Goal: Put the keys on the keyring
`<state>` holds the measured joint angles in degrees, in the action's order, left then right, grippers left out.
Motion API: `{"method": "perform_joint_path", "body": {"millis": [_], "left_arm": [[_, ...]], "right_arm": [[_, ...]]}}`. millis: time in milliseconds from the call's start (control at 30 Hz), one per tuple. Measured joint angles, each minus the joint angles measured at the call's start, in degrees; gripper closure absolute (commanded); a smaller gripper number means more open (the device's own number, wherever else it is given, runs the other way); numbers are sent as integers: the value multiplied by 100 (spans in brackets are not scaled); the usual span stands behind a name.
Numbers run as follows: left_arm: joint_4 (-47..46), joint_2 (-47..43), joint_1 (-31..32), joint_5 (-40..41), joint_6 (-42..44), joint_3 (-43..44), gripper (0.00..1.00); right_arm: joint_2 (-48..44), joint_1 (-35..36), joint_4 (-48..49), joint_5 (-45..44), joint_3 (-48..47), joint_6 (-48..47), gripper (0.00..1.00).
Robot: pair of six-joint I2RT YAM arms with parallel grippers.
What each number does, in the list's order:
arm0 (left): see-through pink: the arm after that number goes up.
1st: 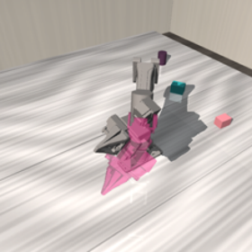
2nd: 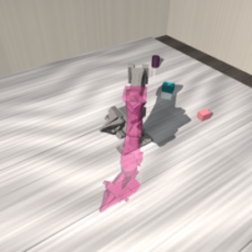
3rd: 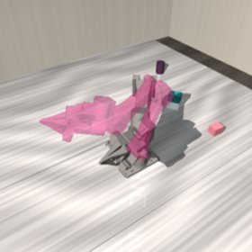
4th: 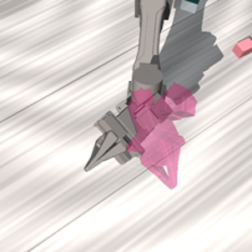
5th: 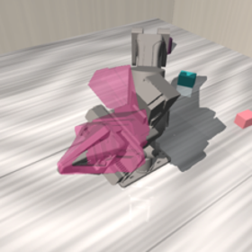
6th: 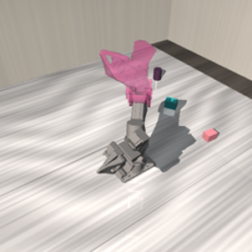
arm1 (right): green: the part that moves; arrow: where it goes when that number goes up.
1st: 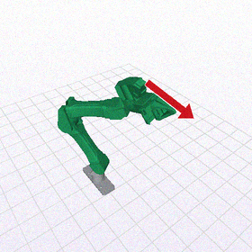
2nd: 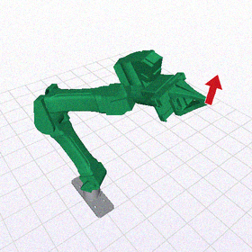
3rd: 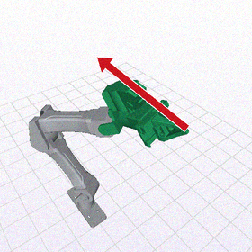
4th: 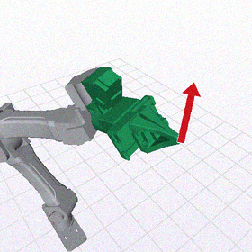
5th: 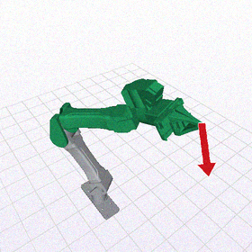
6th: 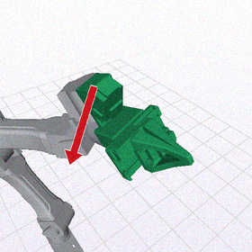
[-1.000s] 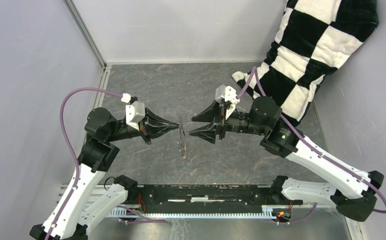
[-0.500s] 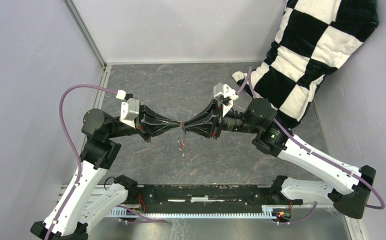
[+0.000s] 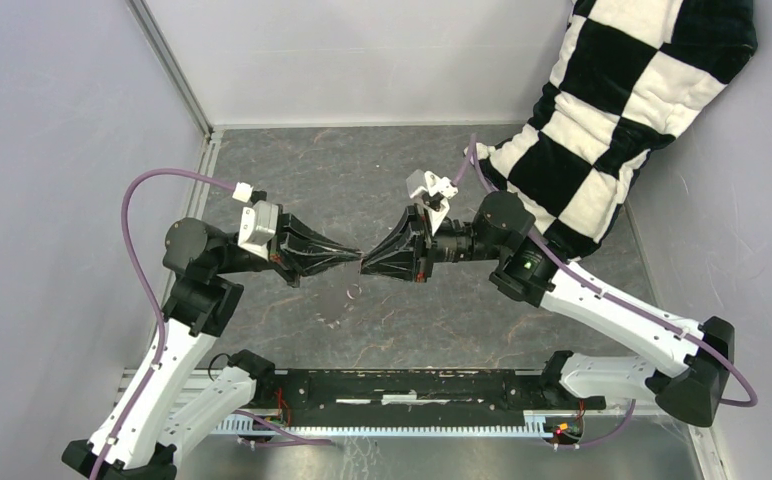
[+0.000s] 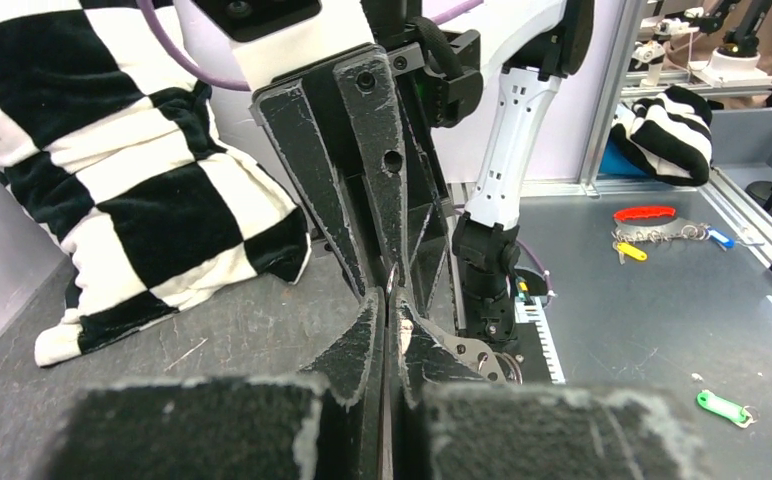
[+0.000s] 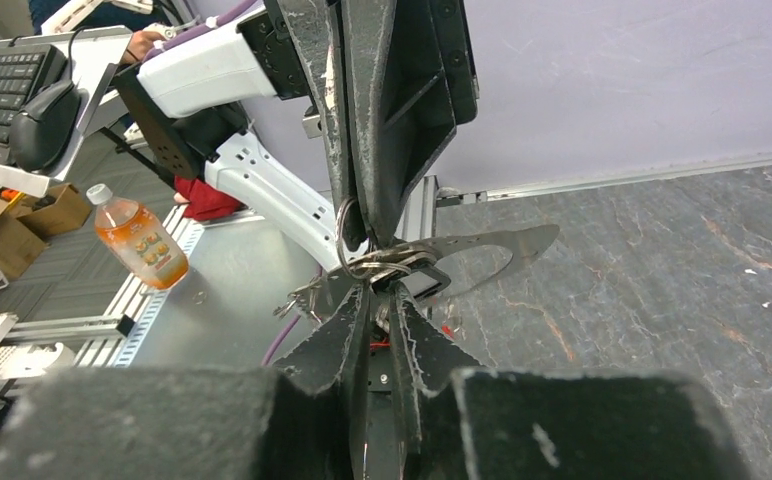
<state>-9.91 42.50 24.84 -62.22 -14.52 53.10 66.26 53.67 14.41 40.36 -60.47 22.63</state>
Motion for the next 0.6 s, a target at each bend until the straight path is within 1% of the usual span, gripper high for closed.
{"method": "perform_joint_path", "body": {"millis": [133,300,467,600], "left_arm": [[-105,7,0,-109,0,-11,98],[-81,-28,0,-136,11,-24,98],[389,-92,0,-125,254,-24,98],[737,-105,0,-85,529,-24,98]], "right_arm": [[170,0,-79,146,-203,0,84],[223,0,-391,223,-411,-177,72],[-96,0,-870,63,-446,-586,70],[-251,0,-1093,17,-658,-802,70]]}}
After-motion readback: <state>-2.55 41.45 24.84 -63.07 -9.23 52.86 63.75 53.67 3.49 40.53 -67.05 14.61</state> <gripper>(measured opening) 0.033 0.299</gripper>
